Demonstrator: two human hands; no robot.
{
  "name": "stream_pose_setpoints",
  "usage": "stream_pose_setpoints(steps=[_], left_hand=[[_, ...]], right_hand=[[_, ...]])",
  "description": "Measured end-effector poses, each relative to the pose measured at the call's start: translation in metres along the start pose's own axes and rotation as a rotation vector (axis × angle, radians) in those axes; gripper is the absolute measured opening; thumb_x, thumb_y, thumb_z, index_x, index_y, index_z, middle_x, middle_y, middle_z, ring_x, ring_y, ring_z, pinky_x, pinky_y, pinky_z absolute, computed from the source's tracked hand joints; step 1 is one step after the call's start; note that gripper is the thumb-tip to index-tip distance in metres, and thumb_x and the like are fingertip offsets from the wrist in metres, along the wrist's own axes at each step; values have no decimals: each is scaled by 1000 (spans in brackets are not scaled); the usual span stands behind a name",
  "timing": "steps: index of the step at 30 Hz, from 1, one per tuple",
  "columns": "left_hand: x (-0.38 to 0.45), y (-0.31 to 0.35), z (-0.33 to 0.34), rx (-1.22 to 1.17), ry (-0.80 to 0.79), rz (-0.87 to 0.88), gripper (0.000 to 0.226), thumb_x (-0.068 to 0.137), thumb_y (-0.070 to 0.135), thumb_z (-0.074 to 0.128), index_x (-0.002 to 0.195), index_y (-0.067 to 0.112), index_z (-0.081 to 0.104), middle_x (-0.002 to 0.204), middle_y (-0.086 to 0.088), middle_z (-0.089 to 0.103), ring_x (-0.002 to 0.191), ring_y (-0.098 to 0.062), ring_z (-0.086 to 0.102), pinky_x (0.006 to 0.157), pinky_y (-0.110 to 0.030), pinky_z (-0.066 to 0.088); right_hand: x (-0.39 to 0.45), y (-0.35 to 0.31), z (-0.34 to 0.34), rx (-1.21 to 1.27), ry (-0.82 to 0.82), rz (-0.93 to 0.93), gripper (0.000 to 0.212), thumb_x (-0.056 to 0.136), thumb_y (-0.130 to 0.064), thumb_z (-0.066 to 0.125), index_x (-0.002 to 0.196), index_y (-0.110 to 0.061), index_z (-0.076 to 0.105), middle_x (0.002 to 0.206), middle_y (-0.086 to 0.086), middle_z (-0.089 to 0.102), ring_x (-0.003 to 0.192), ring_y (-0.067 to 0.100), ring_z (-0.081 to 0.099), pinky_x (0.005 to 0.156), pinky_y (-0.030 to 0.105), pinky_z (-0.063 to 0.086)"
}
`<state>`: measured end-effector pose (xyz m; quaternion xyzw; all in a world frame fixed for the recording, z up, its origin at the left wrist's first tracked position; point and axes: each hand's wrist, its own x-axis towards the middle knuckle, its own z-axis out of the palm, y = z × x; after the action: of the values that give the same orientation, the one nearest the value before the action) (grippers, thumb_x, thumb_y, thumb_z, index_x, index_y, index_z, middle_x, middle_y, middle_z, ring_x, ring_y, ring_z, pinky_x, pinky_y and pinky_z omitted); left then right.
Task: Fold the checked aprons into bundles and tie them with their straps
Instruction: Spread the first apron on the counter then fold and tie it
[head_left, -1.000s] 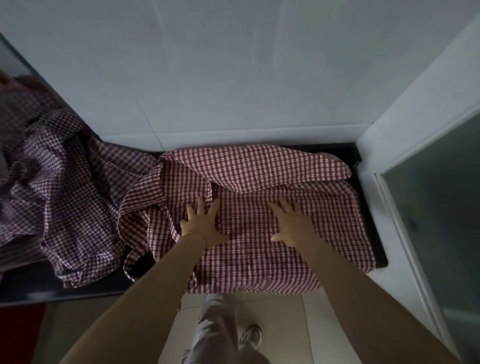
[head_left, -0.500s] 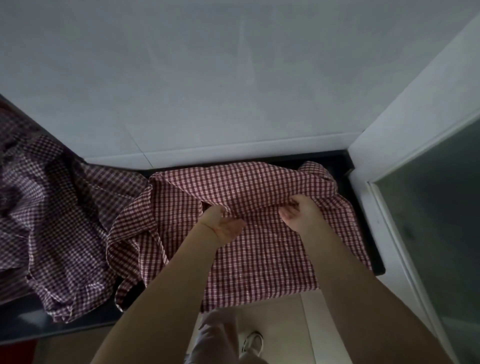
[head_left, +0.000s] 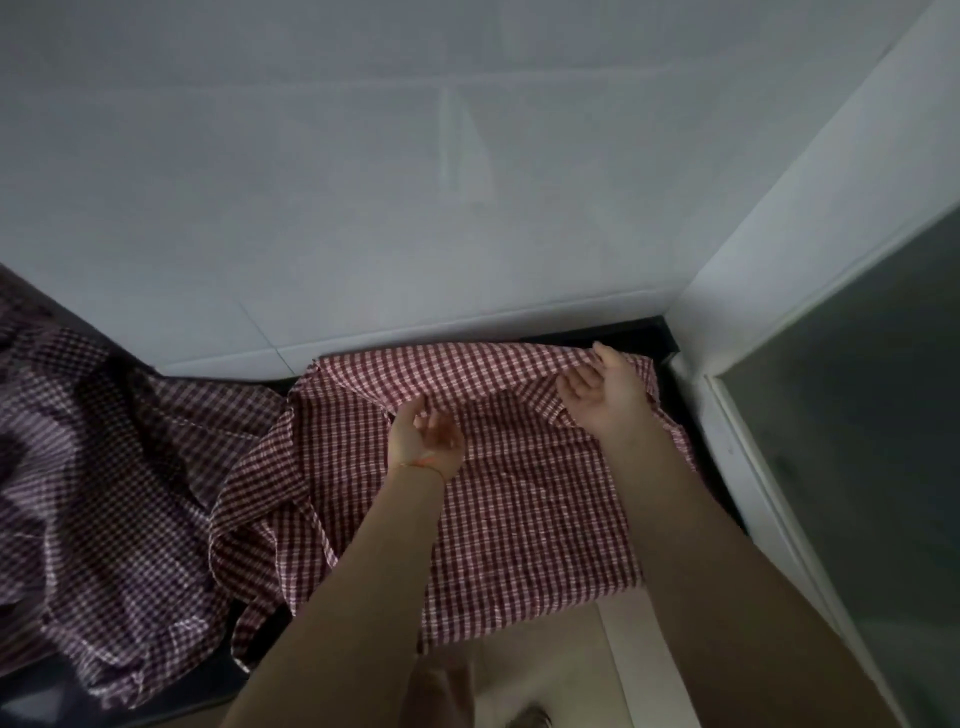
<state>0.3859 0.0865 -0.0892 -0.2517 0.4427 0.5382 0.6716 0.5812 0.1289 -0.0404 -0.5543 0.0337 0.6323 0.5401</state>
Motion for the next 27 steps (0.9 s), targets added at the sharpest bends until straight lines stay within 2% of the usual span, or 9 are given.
stream_pose_setpoints(steps=[4,9,12,14,17,19,22,24,27], left_hand=[[-43,26,34,205,-133,220,13,93,21,65,80,18,64,73,5,61,62,-10,52,65,-25,44],[-131,27,52,255,-307,484,9,92,21,67,84,19,68,78,8,68,77,-9,58,70,-24,47],[-170,2,25,282,-320,574,6,92,24,66,95,20,70,105,5,70,102,-13,60,92,-28,48],[-184,-19,-2,276,-261,598,8,90,24,65,97,20,69,109,3,69,105,-14,60,93,-31,49],[-190,-56,-43,190,-43,591,5,85,19,62,81,18,62,75,3,64,66,-10,59,56,-25,46],[-182,-75,-73,193,108,599,8,84,18,58,84,11,61,70,-3,58,51,-12,49,44,-20,38],[-158,-100,-113,392,267,542,37,88,21,54,118,1,62,84,-13,60,58,-18,52,51,-25,43],[-148,-110,-133,486,299,433,43,91,19,52,128,-2,56,96,-16,65,73,-25,62,63,-32,51],[-131,-114,-153,712,278,349,42,99,18,46,136,0,51,125,-20,61,109,-37,62,84,-43,52]], right_hand=[[-25,-29,20,-144,-148,-140,37,103,-24,51,136,-7,49,125,10,62,114,24,59,92,36,49],[-87,-61,29,-215,-273,-311,36,100,-26,56,133,-11,54,137,6,56,124,20,51,98,37,45],[-129,-62,2,-213,-313,-371,35,97,-23,61,130,-11,57,136,4,56,124,18,51,94,35,47],[-150,-56,-26,-207,-331,-380,26,95,-21,60,120,-13,62,125,3,63,120,19,55,95,36,48],[-170,-35,-71,-216,-267,-360,9,92,-17,52,91,-16,61,92,2,64,97,20,59,83,36,49],[-173,-11,-100,-241,-173,-308,12,92,-19,49,87,-16,59,84,4,61,85,20,59,73,33,50],[-156,30,-141,-368,-12,-172,23,99,-28,48,100,-10,61,85,8,62,81,23,63,77,38,55],[-149,50,-162,-476,-21,11,31,103,-30,41,88,-6,56,79,11,56,71,25,56,86,41,52],[-132,70,-191,-631,-25,207,34,104,-22,36,75,-10,46,72,7,48,58,21,46,66,31,48]])
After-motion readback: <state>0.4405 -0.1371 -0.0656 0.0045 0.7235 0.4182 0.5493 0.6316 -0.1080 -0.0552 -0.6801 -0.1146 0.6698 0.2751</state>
